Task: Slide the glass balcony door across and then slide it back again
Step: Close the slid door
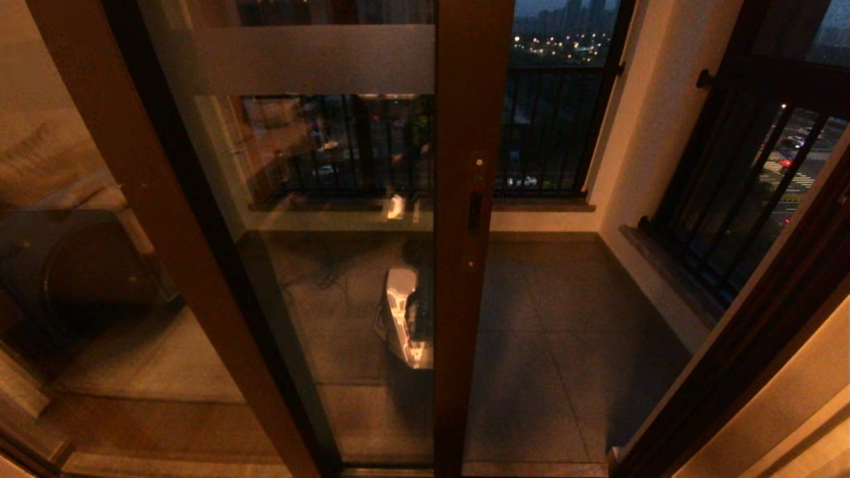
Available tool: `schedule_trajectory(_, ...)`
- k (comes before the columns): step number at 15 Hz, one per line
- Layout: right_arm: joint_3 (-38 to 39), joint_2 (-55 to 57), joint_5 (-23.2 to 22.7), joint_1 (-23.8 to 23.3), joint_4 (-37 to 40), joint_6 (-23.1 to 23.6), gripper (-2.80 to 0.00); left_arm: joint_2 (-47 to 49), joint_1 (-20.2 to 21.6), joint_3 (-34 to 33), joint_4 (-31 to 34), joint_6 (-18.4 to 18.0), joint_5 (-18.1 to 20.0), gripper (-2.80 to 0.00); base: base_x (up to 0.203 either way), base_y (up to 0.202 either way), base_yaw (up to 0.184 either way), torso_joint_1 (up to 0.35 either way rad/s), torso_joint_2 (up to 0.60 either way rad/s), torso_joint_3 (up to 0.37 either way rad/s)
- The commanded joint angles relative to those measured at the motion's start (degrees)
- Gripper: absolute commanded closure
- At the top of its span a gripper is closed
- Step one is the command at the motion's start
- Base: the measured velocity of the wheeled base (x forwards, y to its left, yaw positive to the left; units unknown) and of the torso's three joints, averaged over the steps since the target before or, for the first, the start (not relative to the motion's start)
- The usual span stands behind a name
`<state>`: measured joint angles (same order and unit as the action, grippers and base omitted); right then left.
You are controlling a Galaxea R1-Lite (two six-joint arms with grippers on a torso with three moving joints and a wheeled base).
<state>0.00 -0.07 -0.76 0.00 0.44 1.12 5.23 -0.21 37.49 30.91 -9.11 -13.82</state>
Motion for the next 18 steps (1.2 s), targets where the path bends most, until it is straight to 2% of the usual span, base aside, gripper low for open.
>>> schedule_trajectory(1, 0.2, 0.0, 0.0, 0.0, 0.0, 0.0, 0.00, -4.7, 0.2, -8.1, -0.6, -1.0, 1.7, 0.00, 0.000, 0.000, 0.000, 0.000, 0.00, 0.000)
schedule_trajectory(3, 0.2, 0.0, 0.0, 0.0, 0.0, 0.0, 0.00, -5.0, 0.2, -21.0, -8.0, -2.9, 5.8, 0.00, 0.000, 0.000, 0.000, 0.000, 0.00, 0.000)
schedule_trajectory(5, 0.2, 0.0, 0.0, 0.0, 0.0, 0.0, 0.00, -5.1, 0.2, -33.7, -26.2, -3.8, 11.7, 0.00, 0.000, 0.000, 0.000, 0.000, 0.00, 0.000)
schedule_trajectory(6, 0.2, 0.0, 0.0, 0.0, 0.0, 0.0, 0.00, -5.2, 0.2, -36.7, -31.2, -2.7, 14.1, 0.00, 0.000, 0.000, 0.000, 0.000, 0.00, 0.000)
schedule_trajectory(7, 0.2, 0.0, 0.0, 0.0, 0.0, 0.0, 0.00, -5.2, 0.2, -37.6, -31.9, 0.5, 14.5, 0.00, 0.000, 0.000, 0.000, 0.000, 0.00, 0.000)
schedule_trajectory(8, 0.2, 0.0, 0.0, 0.0, 0.0, 0.0, 0.00, -5.2, 0.2, -37.4, -31.0, 7.3, 14.2, 0.00, 0.000, 0.000, 0.000, 0.000, 0.00, 0.000)
schedule_trajectory(9, 0.2, 0.0, 0.0, 0.0, 0.0, 0.0, 0.00, -5.2, 0.2, -37.3, -30.7, 10.5, 14.0, 0.00, 0.000, 0.000, 0.000, 0.000, 0.00, 0.000)
schedule_trajectory(10, 0.2, 0.0, 0.0, 0.0, 0.0, 0.0, 0.00, -5.2, 0.2, -37.2, -30.5, 9.7, 13.8, 0.00, 0.000, 0.000, 0.000, 0.000, 0.00, 0.000)
schedule_trajectory(16, 0.0, 0.0, 0.6, 0.0, -0.7, 0.4, 0.00, -5.2, 0.2, -37.3, -30.6, 9.6, 13.8, 0.00, 0.000, 0.000, 0.000, 0.000, 0.00, 0.000)
schedule_trajectory(18, -5.8, 1.4, -0.3, 0.0, -0.9, 4.3, 0.00, -5.2, 0.2, -37.3, -30.6, 9.6, 13.8, 0.00, 0.000, 0.000, 0.000, 0.000, 0.00, 0.000)
